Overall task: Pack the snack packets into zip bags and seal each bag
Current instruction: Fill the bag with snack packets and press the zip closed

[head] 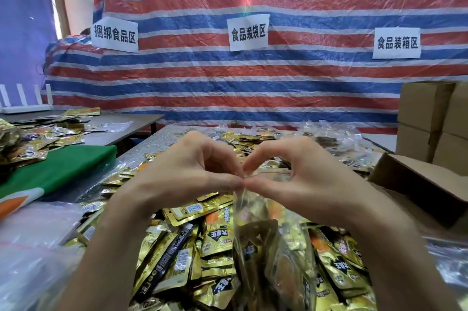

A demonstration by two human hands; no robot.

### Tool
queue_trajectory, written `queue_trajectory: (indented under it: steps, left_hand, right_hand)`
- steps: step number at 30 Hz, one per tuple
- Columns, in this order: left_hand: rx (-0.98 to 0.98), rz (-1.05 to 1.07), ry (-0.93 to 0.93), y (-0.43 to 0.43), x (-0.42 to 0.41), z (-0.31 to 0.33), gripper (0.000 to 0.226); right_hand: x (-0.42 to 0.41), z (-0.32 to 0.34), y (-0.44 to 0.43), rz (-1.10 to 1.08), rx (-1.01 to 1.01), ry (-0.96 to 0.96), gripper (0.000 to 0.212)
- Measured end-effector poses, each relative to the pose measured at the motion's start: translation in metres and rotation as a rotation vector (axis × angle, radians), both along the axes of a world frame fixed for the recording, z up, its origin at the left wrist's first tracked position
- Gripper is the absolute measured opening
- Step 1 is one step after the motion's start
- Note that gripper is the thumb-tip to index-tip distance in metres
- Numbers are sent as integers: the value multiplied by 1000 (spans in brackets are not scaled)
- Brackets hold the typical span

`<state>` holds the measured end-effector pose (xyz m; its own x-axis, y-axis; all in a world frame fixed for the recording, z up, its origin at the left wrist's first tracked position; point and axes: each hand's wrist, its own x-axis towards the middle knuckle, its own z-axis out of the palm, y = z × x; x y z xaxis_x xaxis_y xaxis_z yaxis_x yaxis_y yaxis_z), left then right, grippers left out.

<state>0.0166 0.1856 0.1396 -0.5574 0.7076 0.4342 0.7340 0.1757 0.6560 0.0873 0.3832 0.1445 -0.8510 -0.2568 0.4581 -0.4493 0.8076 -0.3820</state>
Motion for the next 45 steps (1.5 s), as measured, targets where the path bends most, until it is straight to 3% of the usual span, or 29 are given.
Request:
queue_trajectory:
  steps: [6,10,17,21,24,36,39,45]
  left_hand:
    - [26,-25,18,1,0,1,2]
    - [89,-29,27,3,1,0,3]
    - [124,-71,39,7,1,-2,2]
    - [-15,-98,-14,7,-1,-3,21]
    - [5,-122,-11,7,0,-2,22]
    - [140,-131,-24,-1,-10,-10,19]
    - [146,-130,-51,6,-8,-10,19]
    - [68,-131,-47,7,0,-3,17]
  right_hand:
    - [1,-1,4,37,-13,-55,13]
    - [2,-1,4,49,-30,-22,4]
    - [3,1,4,107,-109,36,7]
    - [5,3,4,132,-107,42,9]
    - [7,5,8,148,-155,34,8]
    - [9,6,34,127,-265,-193,13]
    - [9,4,35,113,-255,-262,4]
    - [11,6,34,88,-192,-233,11]
